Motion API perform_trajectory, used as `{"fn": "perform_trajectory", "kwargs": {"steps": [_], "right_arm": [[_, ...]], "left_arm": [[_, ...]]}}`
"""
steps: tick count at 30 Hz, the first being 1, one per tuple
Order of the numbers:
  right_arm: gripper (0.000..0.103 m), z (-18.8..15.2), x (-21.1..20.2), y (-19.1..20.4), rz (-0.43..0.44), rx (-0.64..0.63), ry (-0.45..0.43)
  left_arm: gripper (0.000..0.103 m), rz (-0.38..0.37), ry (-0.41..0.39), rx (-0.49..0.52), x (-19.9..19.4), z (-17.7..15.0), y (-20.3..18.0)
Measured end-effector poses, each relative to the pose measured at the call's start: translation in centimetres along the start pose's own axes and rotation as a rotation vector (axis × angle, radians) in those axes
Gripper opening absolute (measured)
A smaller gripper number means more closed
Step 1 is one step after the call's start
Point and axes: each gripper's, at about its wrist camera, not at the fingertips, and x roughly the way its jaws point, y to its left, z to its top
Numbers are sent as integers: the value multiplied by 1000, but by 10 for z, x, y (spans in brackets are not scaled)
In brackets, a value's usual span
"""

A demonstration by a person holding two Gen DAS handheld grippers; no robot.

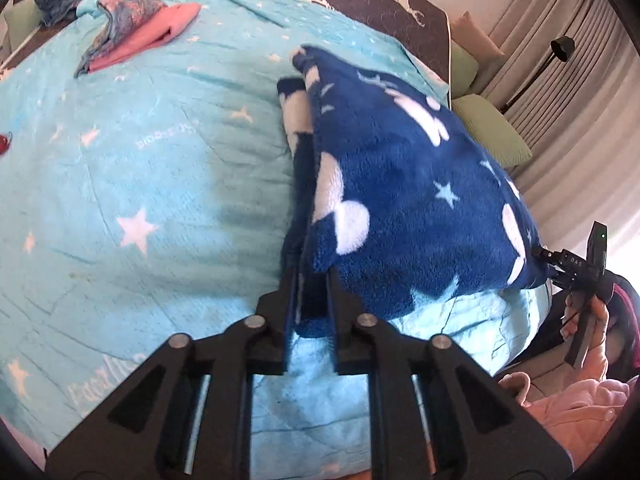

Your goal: Fold small clothes

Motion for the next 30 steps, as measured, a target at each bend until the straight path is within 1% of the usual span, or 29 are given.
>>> {"fn": "perform_trajectory", "kwargs": {"steps": [1, 3, 4, 5, 6, 7, 8, 9, 11, 12, 13, 14, 15, 16, 17, 19, 22, 24, 26, 27, 30], "right_arm": [[55, 0, -2, 2, -12, -12, -5], [55, 1, -10, 9, -45, -50, -39], [55, 2, -15, 14, -53, -70, -68], [55, 2, -21, 20, -49, -95, -98], [47, 2, -26, 25, -38, -117, -121], [25, 1, -31, 34, -19, -154, -144], [15, 0, -32, 44, -12, -201, -151], [10, -1, -33, 52, -11, -233, -151], [10, -6, -29, 69, 16, -289, -147], [10, -7, -24, 73, 25, -304, -135], [10, -8, -16, 76, 19, -312, -116], [10, -9, -7, 75, -2, -307, -88], [10, -10, 5, 68, -36, -288, -47], [7, -11, 14, 60, -56, -270, -20], [7, -14, 20, 49, -47, -243, -4], [6, -19, 16, 38, -27, -220, -9], [7, -23, 9, 47, -83, -299, -28], [7, -21, 6, 56, -106, -330, -39], [8, -15, -1, 63, -88, -344, -78], [9, -10, -3, 65, -82, -345, -97], [10, 3, -2, 69, -81, -345, -134]], "left_arm": [[26, 31, -20, 24, -7, 4, -5], [26, 94, -78, 82, -23, 13, -15], [26, 119, -124, 109, -32, 20, -21], [26, 120, -159, 123, -38, 25, -26], [26, 82, -204, 132, -46, 33, -34], [26, 44, -223, 134, -48, 38, -39], [26, -6, -236, 142, -46, 43, -47], [26, -40, -228, 153, -39, 46, -55], [27, -67, -184, 173, -17, 50, -65], [28, -65, -148, 183, -1, 50, -68], [28, -30, -94, 191, 20, 48, -67], [28, 39, -49, 194, 38, 45, -65], [27, 69, -31, 197, 52, 40, -59], [27, 28, -71, 195, 52, 35, -52], [27, 8, -80, 187, 48, 33, -49], [27, -4, -75, 146, 39, 33, -45], [27, 30, -66, 150, 31, 35, -54], [28, 62, -80, 171, 27, 41, -65], [41, 85, -115, 187, 22, 50, -68], [50, 93, -132, 190, 19, 54, -71], [51, 121, -145, 193, 21, 64, -69]]}}
